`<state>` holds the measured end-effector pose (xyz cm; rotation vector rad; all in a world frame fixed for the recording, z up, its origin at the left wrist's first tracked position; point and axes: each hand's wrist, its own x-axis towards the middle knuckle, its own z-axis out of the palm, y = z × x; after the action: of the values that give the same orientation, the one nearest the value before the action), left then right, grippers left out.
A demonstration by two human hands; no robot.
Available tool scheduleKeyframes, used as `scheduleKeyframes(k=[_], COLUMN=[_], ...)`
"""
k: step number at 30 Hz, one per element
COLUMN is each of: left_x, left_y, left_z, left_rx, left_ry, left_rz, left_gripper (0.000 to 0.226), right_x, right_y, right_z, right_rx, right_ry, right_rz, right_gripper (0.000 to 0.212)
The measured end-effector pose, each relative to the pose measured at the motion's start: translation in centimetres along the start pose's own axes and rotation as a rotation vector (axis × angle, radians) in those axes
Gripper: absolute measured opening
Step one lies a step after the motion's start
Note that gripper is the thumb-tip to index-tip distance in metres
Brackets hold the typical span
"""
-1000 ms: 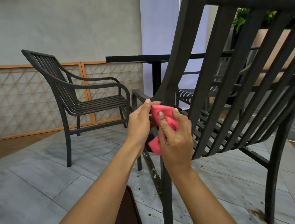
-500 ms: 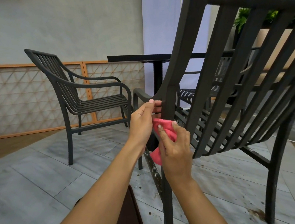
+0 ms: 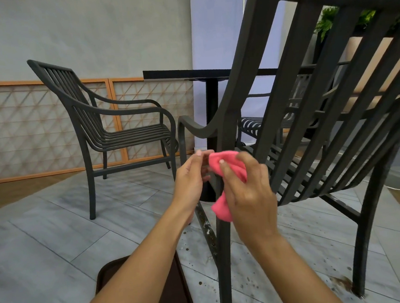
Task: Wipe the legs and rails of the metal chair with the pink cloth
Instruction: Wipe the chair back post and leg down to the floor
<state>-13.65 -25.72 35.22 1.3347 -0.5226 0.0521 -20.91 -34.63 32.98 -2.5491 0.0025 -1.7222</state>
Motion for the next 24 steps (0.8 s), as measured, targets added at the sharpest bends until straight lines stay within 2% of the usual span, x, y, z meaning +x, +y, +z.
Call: scheduleKeyframes(k=[3, 7, 11, 17, 21, 24], left_x=[-0.1, -0.3, -0.5, -1.1, -1.0, -0.8], left_y=[-0.3, -0.6, -0.7, -1.0, -0.8, -0.3], left_z=[-0.1, -0.1, -0.1, -0.2, -0.2, 0.0], left_rx=[-0.048, -0.059, -0.042, -0.028, 0.032, 0.05], left_ry=[0.029, 0.029, 0.024, 0.017, 0.031, 0.02], left_rz=[-0.04, -0.047, -0.054, -0.068, -0.021, 0.02], left_gripper=[0.038, 0.037, 0.037, 0.038, 0.033, 0.03], right_x=[2.5, 4.3, 3.3, 1.1, 0.3, -0.6], right_y=[-0.4, -0.8, -0.7, -0.6, -0.5, -0.3], right_z=[-0.8, -0.9, -0.1, 0.8, 0.9, 1.2], right_rx=[-0.102, -0.284, -0.449, -0.445, -0.439, -0.39], right_ry=[0.029, -0.055, -0.113, -0.228, -0.309, -0.325], right_rz=[-0.102, -0.16, -0.211, -0.247, -0.235, -0.222], right_gripper=[0.041, 0.052, 0.05, 0.044, 0.067, 0.069])
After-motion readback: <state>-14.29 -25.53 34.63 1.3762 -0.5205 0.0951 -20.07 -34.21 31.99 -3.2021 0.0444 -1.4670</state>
